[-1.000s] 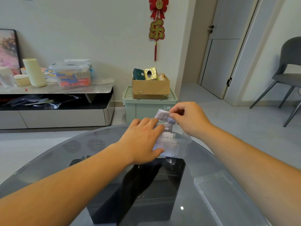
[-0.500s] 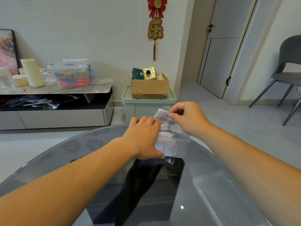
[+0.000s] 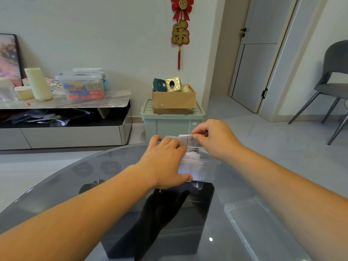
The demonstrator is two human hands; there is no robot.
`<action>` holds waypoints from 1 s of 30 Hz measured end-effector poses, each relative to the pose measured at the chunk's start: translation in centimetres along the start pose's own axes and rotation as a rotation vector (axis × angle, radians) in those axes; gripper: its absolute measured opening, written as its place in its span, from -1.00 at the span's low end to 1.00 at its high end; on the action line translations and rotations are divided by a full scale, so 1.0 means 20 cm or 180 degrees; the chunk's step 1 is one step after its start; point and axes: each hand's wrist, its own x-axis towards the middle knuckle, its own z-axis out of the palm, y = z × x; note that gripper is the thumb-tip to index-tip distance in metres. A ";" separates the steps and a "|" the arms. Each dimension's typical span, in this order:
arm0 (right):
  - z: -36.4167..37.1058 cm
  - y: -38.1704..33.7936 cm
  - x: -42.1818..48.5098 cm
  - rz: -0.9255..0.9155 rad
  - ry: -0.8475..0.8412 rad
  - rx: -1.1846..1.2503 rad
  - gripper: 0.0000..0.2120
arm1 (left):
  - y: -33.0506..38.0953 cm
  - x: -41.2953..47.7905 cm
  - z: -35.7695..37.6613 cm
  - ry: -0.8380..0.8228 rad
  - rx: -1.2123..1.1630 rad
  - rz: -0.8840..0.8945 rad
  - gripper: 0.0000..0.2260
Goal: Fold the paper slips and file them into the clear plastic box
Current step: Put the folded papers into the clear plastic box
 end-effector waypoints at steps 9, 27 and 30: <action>0.06 -0.06 -0.02 -0.0043 -0.0102 -0.0350 -0.84 | 0.01 -0.02 0.02 0.0314 0.0018 -0.0016 -0.31; -0.01 -0.01 -0.17 -0.0664 -0.0779 -0.0343 -0.67 | -0.02 0.00 0.03 0.0199 -0.0185 0.0201 -0.26; -0.01 0.01 -0.18 -0.0471 -0.0994 -0.0287 -0.61 | -0.02 0.00 0.03 0.0200 -0.0183 0.0206 -0.28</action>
